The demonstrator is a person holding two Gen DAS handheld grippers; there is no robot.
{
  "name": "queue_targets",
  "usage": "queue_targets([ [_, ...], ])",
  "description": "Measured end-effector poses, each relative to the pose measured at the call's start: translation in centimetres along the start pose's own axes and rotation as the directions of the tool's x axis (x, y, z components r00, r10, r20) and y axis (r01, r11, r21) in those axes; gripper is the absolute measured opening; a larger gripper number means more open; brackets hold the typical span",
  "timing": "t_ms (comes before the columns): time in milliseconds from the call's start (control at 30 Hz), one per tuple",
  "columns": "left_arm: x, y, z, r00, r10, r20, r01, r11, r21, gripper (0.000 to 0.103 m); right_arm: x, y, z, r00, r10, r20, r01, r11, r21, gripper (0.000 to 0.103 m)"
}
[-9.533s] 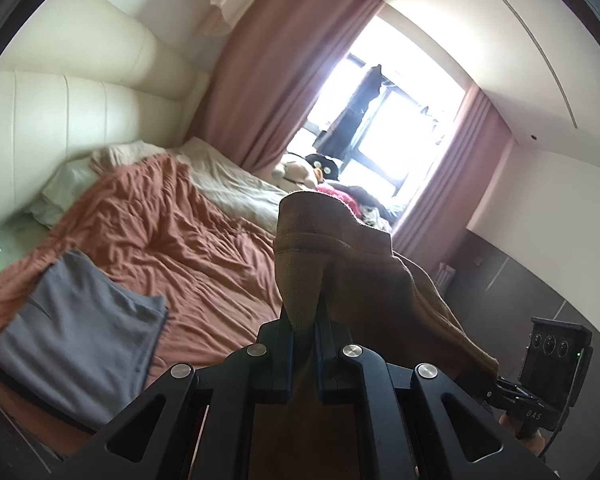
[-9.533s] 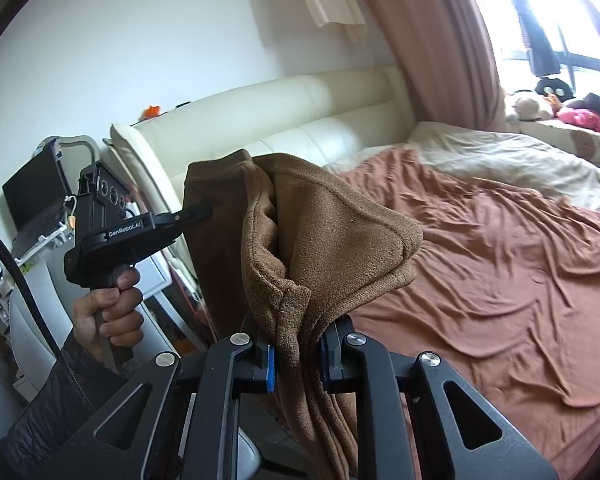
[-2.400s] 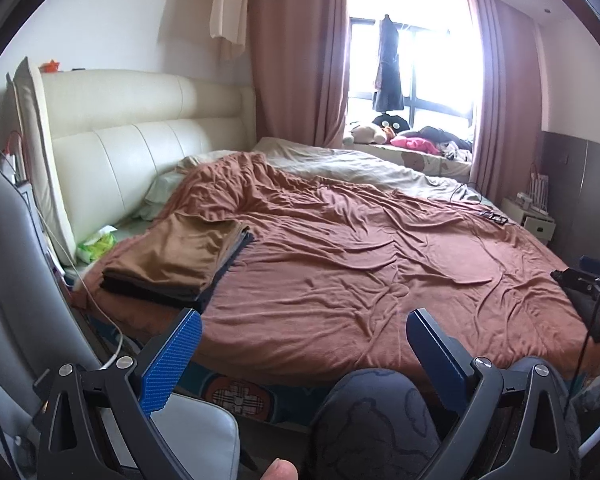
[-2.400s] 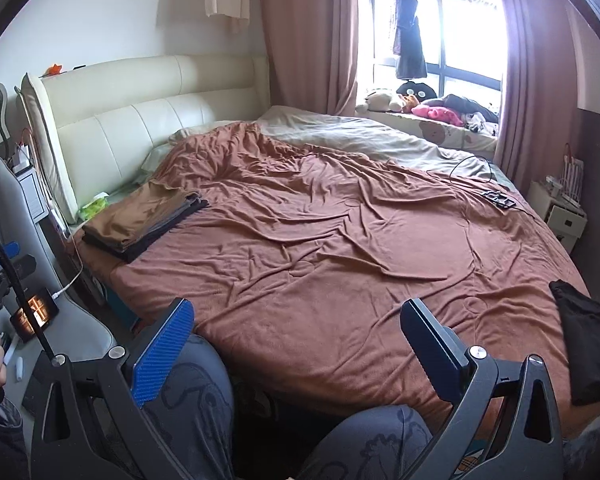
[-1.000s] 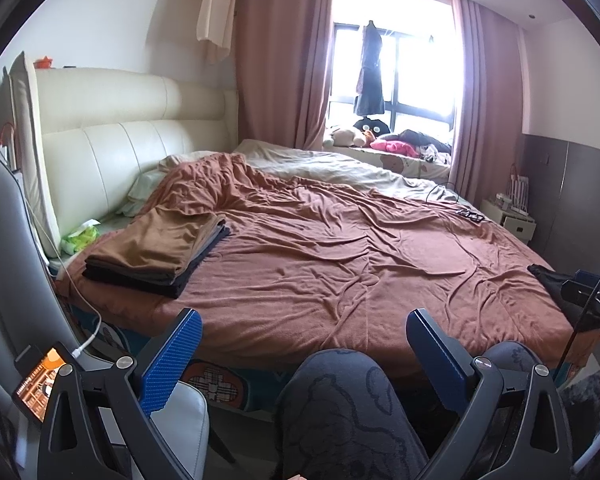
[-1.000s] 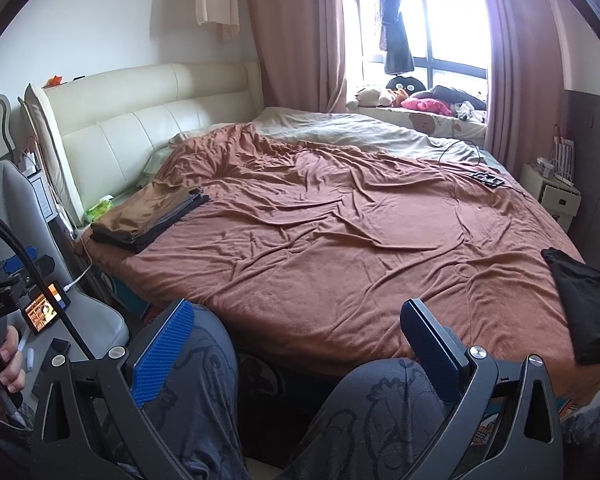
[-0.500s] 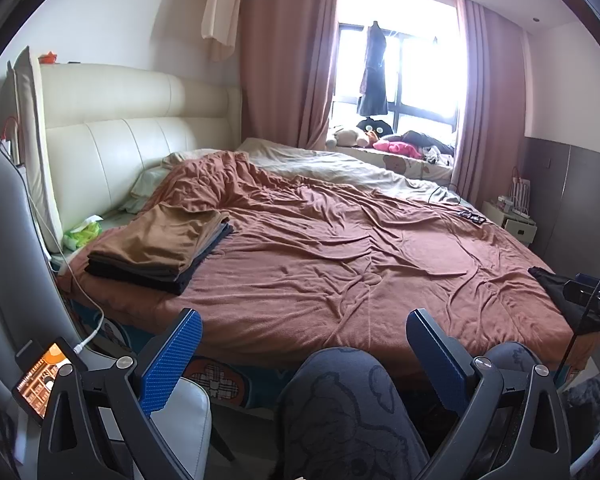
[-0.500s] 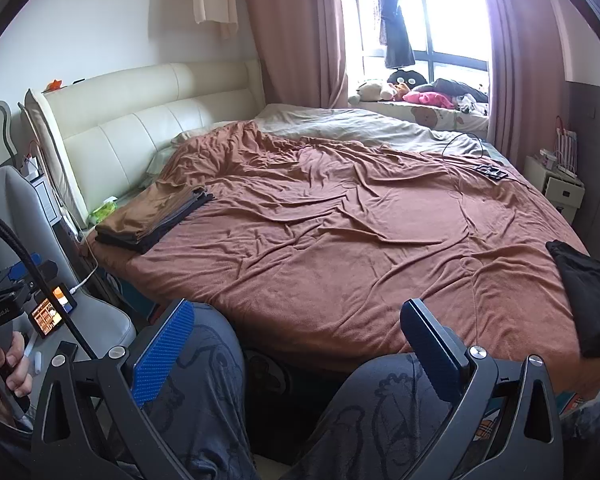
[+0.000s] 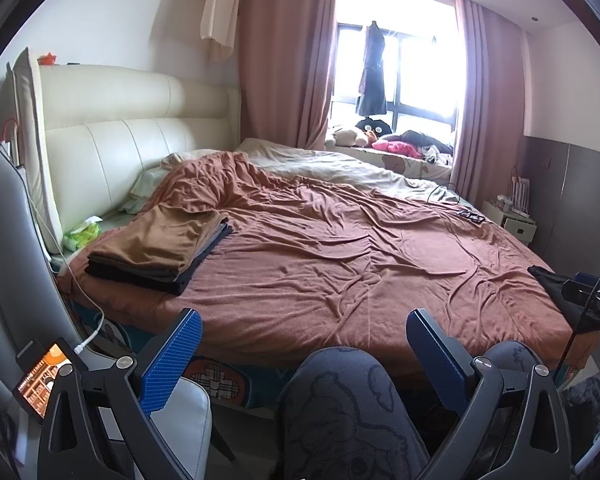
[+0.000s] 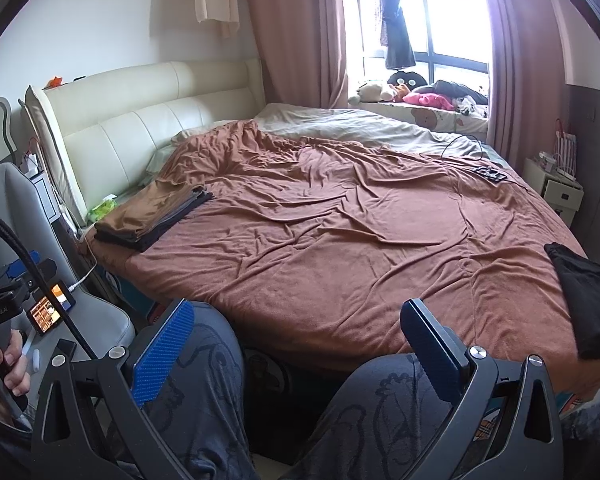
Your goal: Fold small clothes
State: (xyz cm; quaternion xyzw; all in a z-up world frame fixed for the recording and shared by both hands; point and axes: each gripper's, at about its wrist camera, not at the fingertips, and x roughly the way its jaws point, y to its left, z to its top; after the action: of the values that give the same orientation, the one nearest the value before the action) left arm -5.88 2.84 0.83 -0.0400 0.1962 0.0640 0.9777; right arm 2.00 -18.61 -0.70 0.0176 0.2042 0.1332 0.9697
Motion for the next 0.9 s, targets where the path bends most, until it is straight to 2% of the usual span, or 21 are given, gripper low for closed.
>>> queue_targets([
  [900, -0.39, 0.2, 0.01, 1.0, -0.001, 0.005, 0.001, 1.0, 0.005, 0.103, -0.16, -0.16, -0.45, 1.0, -0.001, 0.001, 0.001, 1.0, -0.009, 0.103],
])
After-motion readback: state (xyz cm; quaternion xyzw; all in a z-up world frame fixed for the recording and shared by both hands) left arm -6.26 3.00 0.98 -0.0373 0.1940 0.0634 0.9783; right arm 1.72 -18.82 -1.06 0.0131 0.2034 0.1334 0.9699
